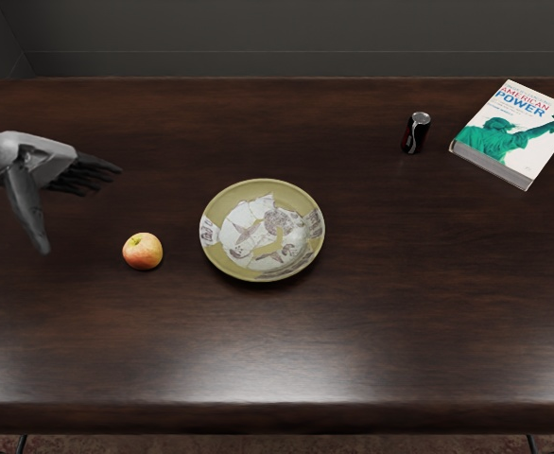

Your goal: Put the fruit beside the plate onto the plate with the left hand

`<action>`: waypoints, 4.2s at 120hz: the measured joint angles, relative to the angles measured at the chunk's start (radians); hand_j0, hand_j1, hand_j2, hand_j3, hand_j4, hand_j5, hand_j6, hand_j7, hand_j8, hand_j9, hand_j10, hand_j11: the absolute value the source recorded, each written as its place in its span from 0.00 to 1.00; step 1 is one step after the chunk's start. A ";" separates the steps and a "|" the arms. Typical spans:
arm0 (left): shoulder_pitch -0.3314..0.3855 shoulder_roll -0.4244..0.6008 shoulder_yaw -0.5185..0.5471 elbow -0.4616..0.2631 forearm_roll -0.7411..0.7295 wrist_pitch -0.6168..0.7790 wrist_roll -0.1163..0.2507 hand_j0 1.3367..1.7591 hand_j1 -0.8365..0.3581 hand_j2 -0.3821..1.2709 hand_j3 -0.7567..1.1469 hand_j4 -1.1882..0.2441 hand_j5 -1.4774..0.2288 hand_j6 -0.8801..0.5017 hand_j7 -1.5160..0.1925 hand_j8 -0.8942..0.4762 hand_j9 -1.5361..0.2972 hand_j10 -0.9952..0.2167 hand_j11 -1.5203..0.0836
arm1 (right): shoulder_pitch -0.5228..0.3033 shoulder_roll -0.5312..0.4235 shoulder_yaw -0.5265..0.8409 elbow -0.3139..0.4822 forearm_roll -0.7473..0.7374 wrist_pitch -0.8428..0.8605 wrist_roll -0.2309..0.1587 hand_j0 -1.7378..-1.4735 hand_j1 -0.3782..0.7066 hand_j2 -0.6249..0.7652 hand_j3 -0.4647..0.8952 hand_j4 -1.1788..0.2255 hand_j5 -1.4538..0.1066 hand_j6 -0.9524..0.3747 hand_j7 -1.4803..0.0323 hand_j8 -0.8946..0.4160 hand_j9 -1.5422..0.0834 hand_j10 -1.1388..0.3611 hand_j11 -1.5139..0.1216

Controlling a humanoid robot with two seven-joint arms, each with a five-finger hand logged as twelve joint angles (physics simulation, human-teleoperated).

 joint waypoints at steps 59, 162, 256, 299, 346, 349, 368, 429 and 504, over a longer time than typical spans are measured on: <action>-0.333 -0.297 0.245 -0.152 -0.064 0.127 -0.001 0.76 0.99 0.23 0.40 0.83 0.86 0.64 0.89 0.65 0.84 0.82 0.95 | 0.000 0.000 0.001 0.003 0.004 0.002 0.000 0.30 0.04 0.45 0.34 0.83 0.92 0.71 0.97 0.67 0.94 0.75 0.92; -0.012 -0.712 0.270 -0.392 -0.500 1.127 0.080 0.76 0.97 0.23 0.40 0.81 0.85 0.62 0.87 0.64 0.82 0.80 0.93 | 0.000 0.000 0.001 0.003 0.004 0.002 0.000 0.30 0.04 0.45 0.34 0.83 0.92 0.71 0.97 0.67 0.94 0.75 0.92; 0.037 -0.712 0.233 -0.390 -0.575 1.181 0.075 0.76 0.64 0.27 0.40 0.58 0.60 0.38 0.62 0.40 0.59 0.53 0.66 | 0.000 0.000 0.001 0.003 0.004 0.002 0.000 0.30 0.04 0.45 0.34 0.83 0.92 0.71 0.97 0.67 0.94 0.75 0.92; 0.036 -0.712 0.232 -0.393 -0.590 1.173 0.074 0.76 0.63 0.27 0.40 0.58 0.59 0.38 0.61 0.39 0.58 0.53 0.66 | 0.000 0.000 0.001 0.003 0.004 0.002 0.000 0.30 0.04 0.45 0.34 0.83 0.92 0.71 0.97 0.67 0.94 0.75 0.92; 0.028 -0.712 0.233 -0.410 -0.596 1.160 0.074 0.76 0.58 0.28 0.40 0.54 0.55 0.34 0.57 0.35 0.55 0.48 0.61 | 0.000 0.000 0.001 0.003 0.004 0.002 0.000 0.30 0.04 0.45 0.34 0.83 0.92 0.71 0.97 0.67 0.94 0.75 0.92; 0.028 -0.712 0.234 -0.410 -0.606 1.160 0.074 0.76 0.54 0.29 0.40 0.52 0.52 0.31 0.55 0.33 0.52 0.45 0.58 | 0.000 0.000 0.001 0.003 0.004 0.002 0.000 0.30 0.04 0.45 0.34 0.83 0.92 0.71 0.97 0.67 0.94 0.75 0.92; 0.027 -0.712 0.237 -0.408 -0.658 1.157 0.076 0.76 0.45 0.44 0.40 0.38 0.37 0.28 0.39 0.32 0.38 0.32 0.42 | 0.000 0.000 0.001 0.003 0.004 0.002 0.000 0.30 0.04 0.45 0.34 0.83 0.92 0.71 0.97 0.67 0.94 0.75 0.92; -0.218 -0.700 0.230 -0.412 -0.672 0.934 0.082 0.75 0.37 0.62 0.40 0.31 0.21 0.35 0.26 0.39 0.26 0.34 0.29 | 0.000 0.000 0.001 0.003 0.004 0.002 0.000 0.30 0.04 0.45 0.34 0.83 0.92 0.71 0.97 0.67 0.94 0.75 0.92; -0.211 -0.712 0.017 -0.382 -0.668 0.933 0.082 0.75 0.30 0.74 0.40 0.31 0.22 0.33 0.27 0.36 0.27 0.28 0.30 | 0.000 0.000 0.001 0.003 0.004 0.002 0.000 0.30 0.04 0.45 0.34 0.83 0.92 0.71 0.97 0.67 0.94 0.75 0.92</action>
